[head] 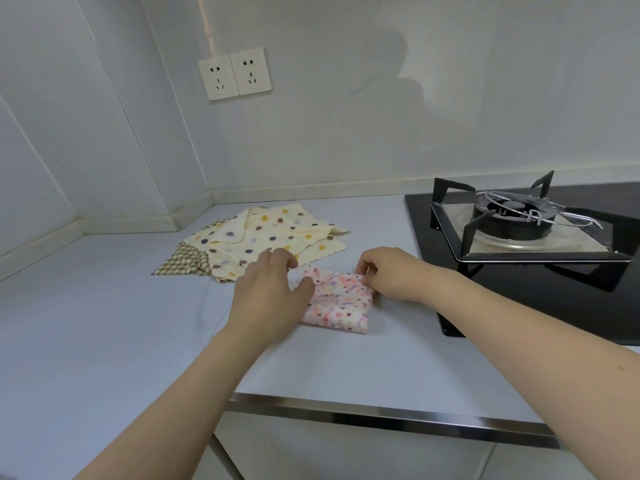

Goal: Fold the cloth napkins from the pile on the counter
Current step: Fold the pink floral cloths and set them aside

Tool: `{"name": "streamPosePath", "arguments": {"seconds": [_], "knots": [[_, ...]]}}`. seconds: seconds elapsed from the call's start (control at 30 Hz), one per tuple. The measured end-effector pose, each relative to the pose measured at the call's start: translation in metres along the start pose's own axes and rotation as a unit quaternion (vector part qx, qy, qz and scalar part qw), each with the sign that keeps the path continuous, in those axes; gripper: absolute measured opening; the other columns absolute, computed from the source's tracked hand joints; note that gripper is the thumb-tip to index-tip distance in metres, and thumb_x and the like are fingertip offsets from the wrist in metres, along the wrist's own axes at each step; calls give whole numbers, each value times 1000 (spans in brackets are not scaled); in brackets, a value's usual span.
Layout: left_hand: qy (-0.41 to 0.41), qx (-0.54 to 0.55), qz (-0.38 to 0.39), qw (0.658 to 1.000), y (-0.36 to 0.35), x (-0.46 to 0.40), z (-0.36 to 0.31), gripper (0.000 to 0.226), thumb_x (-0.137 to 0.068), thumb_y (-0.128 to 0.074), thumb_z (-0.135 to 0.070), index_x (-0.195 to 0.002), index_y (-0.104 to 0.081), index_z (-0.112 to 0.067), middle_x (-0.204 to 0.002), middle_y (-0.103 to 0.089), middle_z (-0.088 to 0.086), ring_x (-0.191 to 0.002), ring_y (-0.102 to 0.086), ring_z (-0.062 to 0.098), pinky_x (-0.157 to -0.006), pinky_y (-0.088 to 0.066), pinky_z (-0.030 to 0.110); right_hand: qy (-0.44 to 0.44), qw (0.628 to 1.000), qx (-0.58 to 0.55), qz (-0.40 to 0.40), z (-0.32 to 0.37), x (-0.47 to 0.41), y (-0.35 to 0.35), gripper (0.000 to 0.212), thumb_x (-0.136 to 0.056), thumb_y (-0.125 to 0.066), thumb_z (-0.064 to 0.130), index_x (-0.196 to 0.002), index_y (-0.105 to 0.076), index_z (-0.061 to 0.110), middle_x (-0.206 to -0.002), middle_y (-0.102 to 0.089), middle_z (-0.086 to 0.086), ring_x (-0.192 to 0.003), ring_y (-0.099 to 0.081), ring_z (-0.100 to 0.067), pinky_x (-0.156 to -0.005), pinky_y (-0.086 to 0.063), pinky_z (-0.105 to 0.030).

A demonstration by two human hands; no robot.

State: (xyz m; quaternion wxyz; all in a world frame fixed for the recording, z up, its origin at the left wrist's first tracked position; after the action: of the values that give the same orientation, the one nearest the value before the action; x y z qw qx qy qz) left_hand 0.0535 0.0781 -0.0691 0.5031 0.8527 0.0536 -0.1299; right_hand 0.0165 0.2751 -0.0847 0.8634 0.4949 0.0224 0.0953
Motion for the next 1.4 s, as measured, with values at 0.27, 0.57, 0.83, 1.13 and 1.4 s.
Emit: {"name": "streamPosePath", "arguments": {"seconds": [0.27, 0.57, 0.83, 1.13, 1.4], "knots": [[-79, -115, 10, 990, -24, 68, -34, 61, -69, -38, -72, -114, -47, -32, -118, -42, -13, -112, -38, 15, -102, -29, 35, -94, 991, 70, 65, 7, 36, 4, 18, -86, -50, 19, -70, -45, 13, -72, -46, -3, -62, -42, -18, -51, -30, -26], [-144, -199, -47, 968, -24, 73, -47, 39, -74, -35, -36, -89, -66, -16, -102, -59, 2, -90, -58, 27, -94, -44, 58, 3, 971, 233, 52, 12, 62, -11, 51, -99, -33, 26, -145, -28, 49, -152, -21, 0, -135, -23, -30, -107, -17, -46], [-31, -219, -33, 975, -24, 70, -59, 32, -91, -37, -37, -105, -58, -17, -113, -52, 1, -108, -49, 27, -109, -23, 59, -36, 969, 224, 95, 13, 63, -8, 56, -99, -29, 25, -145, -19, 56, -150, -25, 0, -137, -19, -31, -108, -19, -47], [-41, -261, 11, 964, -30, 80, -48, 28, -90, -35, -22, -115, -47, -20, -119, -48, 0, -113, -47, 26, -111, -16, 64, -49, 964, 242, 103, 14, 60, -7, 49, -103, -33, 34, -145, -19, 55, -152, -24, -1, -139, -20, -31, -111, -19, -50], [-28, -232, 94, 968, -28, 88, -40, 43, -93, -27, -37, -133, -33, -23, -136, -34, -3, -128, -32, 21, -109, -4, 71, -54, 958, 257, 114, 13, 56, -8, 50, -103, -29, 33, -145, -16, 56, -153, -22, 0, -140, -18, -32, -111, -21, -52]]}}
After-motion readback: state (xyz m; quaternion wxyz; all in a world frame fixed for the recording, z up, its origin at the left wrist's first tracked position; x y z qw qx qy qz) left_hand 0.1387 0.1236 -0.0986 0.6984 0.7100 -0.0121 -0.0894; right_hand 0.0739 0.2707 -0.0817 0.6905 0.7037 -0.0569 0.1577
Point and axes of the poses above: each hand's wrist, its own x-axis away from the middle knuckle, its own y-axis out of the back of the hand, z = x × y, the point moved 5 cm from there along -x, towards the middle knuckle
